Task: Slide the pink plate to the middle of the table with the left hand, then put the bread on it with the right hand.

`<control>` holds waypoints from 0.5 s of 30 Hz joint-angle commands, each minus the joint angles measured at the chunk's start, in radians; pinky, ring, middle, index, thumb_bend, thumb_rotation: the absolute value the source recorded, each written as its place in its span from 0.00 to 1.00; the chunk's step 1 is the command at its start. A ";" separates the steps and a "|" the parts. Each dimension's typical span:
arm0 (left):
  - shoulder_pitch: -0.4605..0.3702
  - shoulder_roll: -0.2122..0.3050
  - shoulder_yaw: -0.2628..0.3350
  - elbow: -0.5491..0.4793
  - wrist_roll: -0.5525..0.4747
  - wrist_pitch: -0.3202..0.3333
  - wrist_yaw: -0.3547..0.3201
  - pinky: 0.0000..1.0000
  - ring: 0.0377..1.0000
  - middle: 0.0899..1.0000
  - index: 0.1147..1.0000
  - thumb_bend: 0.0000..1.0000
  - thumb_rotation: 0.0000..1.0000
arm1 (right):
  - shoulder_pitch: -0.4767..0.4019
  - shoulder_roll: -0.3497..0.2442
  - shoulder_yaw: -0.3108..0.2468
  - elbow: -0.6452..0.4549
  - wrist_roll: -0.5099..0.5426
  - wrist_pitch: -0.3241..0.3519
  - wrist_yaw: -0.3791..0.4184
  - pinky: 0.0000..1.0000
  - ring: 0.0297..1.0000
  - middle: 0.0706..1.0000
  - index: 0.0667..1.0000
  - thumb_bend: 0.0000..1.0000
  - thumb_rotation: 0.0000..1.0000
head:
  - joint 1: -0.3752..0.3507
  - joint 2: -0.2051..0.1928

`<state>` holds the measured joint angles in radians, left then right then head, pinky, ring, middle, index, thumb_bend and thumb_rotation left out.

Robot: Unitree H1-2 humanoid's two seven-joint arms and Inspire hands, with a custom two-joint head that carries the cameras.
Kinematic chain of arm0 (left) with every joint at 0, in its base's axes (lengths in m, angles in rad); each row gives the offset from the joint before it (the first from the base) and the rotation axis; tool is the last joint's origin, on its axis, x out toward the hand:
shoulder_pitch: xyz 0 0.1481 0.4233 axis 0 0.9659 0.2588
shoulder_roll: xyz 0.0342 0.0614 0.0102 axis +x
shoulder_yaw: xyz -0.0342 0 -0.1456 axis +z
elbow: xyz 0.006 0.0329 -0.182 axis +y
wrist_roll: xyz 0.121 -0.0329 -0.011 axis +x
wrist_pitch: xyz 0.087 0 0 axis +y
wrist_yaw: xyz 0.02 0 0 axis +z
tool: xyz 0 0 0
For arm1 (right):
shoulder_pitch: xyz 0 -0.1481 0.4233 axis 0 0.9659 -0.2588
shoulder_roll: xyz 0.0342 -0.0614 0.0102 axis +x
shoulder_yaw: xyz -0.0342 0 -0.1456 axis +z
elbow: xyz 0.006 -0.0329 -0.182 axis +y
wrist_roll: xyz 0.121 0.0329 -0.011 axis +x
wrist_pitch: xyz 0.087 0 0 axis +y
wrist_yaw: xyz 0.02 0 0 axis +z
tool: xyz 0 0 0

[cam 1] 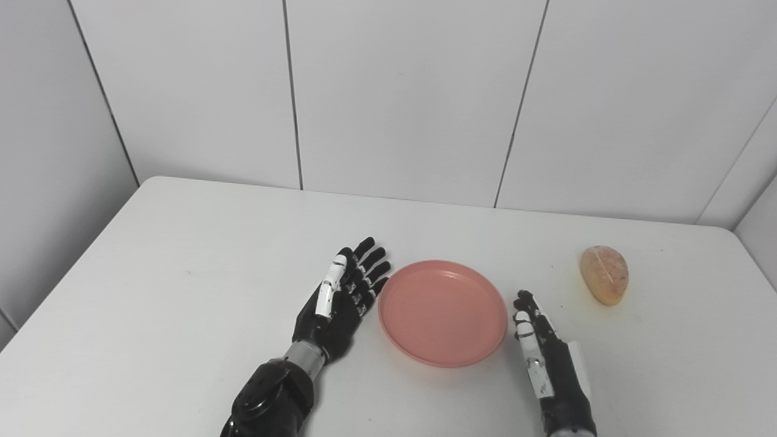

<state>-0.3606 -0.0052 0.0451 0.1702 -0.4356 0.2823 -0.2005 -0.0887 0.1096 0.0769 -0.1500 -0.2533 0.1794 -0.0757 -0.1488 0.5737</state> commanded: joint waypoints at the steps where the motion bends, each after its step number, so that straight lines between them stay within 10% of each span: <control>1: 0.030 0.000 -0.003 0.018 0.008 0.039 0.001 0.95 0.95 0.95 0.94 0.35 1.00 | -0.027 0.009 0.005 -0.035 -0.005 0.000 -0.011 0.87 0.89 0.90 0.90 0.30 1.00 | -0.008 -0.003; 15: 0.055 -0.003 0.032 0.045 -0.010 -0.007 -0.028 0.98 0.96 0.96 0.94 0.35 1.00 | -0.020 0.005 -0.011 -0.058 0.010 -0.004 -0.018 0.88 0.90 0.91 0.91 0.32 1.00 | -0.104 -0.032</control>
<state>-0.3470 -0.0076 0.0746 0.1847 -0.4539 0.2549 -0.2371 -0.0900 0.1112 0.0675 -0.1611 -0.2419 0.1852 -0.0813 -0.2531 0.5415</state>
